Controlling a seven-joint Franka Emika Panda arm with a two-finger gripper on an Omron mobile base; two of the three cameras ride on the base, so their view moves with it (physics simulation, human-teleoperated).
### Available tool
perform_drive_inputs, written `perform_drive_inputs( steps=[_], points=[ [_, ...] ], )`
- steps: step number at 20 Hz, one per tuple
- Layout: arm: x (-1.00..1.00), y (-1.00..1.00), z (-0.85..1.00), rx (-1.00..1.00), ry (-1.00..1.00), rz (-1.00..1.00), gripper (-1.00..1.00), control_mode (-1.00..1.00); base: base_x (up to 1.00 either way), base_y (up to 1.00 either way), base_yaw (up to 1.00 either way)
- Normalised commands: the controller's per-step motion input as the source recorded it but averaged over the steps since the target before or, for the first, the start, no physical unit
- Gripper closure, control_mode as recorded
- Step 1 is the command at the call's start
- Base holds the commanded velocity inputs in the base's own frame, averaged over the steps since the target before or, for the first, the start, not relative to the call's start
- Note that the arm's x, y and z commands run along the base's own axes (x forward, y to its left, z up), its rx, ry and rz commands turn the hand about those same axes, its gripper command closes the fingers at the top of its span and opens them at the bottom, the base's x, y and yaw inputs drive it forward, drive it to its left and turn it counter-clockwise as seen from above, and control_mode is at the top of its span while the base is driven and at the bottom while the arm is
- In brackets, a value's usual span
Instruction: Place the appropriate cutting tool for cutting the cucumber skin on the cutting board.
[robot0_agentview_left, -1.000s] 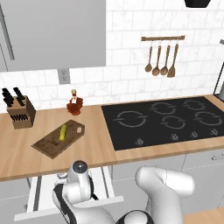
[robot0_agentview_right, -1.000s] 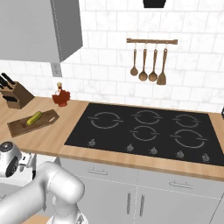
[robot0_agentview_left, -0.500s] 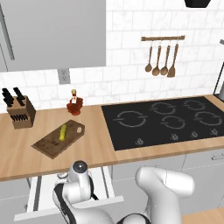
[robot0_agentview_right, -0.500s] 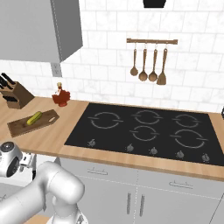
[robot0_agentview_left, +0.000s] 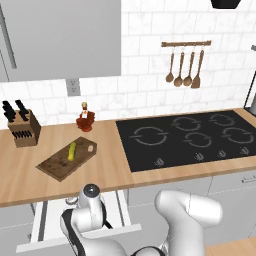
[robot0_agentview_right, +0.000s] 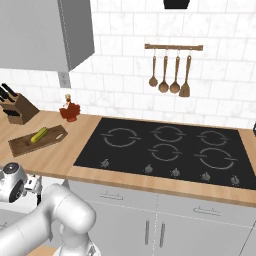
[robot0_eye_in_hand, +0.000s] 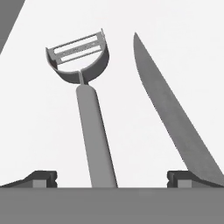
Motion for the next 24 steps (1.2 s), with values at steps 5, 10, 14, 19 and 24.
perform_drive_inputs(
  steps=[5,10,14,19,24],
  points=[
    [0.0,0.0,-0.01,0.0,0.0,0.0,-1.0,-1.0,0.0,0.0,0.0],
    [0.0,0.1,0.0,0.0,0.02,0.0,-1.0,-1.0,0.0,0.0,0.0],
    [0.04,0.25,0.0,0.0,0.04,0.0,-1.0,-1.0,0.0,0.0,0.0],
    [0.01,0.04,0.0,0.0,0.02,0.0,-1.0,-1.0,0.0,0.0,0.0],
    [0.02,0.0,-0.04,0.0,0.02,0.0,-1.0,-1.0,0.0,0.0,0.0]
  ],
)
